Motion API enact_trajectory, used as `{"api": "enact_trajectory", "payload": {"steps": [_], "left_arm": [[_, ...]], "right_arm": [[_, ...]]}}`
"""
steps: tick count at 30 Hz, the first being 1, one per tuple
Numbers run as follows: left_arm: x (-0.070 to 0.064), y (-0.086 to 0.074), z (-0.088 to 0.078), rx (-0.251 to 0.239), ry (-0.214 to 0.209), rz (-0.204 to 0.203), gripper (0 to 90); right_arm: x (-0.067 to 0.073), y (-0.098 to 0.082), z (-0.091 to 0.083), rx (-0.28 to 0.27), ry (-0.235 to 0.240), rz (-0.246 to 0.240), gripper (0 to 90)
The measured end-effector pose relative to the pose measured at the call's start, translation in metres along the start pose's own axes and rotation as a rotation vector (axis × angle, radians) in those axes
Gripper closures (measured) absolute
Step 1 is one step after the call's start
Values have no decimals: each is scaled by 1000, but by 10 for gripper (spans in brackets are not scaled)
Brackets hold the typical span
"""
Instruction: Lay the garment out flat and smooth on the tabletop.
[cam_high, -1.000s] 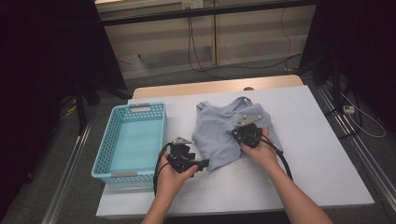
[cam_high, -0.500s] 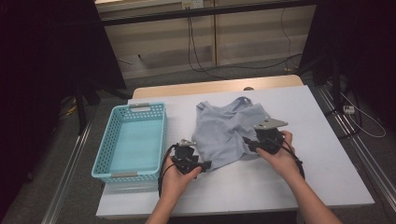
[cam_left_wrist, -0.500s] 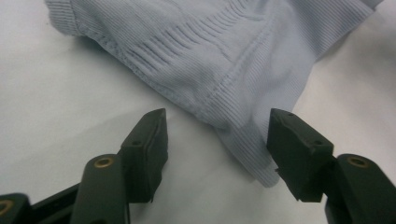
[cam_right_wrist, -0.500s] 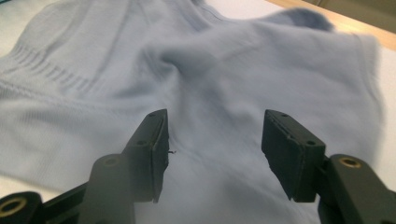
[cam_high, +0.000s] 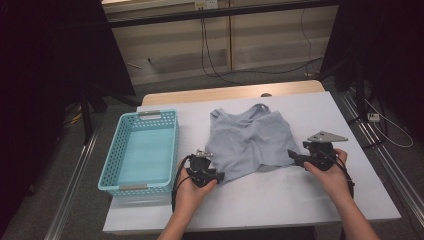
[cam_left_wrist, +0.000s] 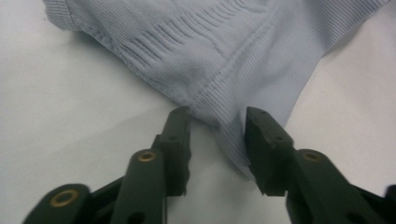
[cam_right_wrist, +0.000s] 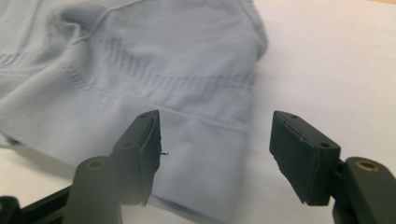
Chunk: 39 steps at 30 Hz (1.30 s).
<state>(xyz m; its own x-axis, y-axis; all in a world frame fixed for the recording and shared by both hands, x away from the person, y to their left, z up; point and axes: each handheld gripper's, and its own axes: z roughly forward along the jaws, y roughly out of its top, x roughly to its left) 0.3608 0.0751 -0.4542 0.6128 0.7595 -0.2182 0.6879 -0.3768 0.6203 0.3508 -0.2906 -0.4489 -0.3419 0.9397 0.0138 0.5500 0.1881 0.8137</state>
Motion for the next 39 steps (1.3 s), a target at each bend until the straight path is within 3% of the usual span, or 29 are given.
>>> {"api": "enact_trajectory", "payload": {"steps": [1, 2, 3, 7, 13, 21, 35, 39], "left_arm": [[0, 0, 0, 1, 4, 3, 658], [1, 0, 0, 9, -27, -14, 684], [1, -1, 1, 20, -64, -32, 831], [1, 0, 1, 25, -70, -35, 853], [1, 2, 1, 35, -75, -47, 870], [5, 7, -12, 35, -121, -68, 872], [19, 11, -37, 17, -132, -106, 873], [18, 11, -37, 28, -131, -100, 873]], "right_arm": [[-2, -1, 0, 6, -4, 0, 339], [-3, -1, 0, 9, -4, 1, 339], [-5, -2, -1, 20, -16, -2, 339], [-10, -2, -5, 19, -41, 14, 339], [-15, -6, -5, 27, -37, 25, 351], [-18, -11, 0, 43, -35, 47, 400], [-20, -16, 7, 103, 2, 54, 659], [-18, -16, 8, 99, 47, 51, 849]]}}
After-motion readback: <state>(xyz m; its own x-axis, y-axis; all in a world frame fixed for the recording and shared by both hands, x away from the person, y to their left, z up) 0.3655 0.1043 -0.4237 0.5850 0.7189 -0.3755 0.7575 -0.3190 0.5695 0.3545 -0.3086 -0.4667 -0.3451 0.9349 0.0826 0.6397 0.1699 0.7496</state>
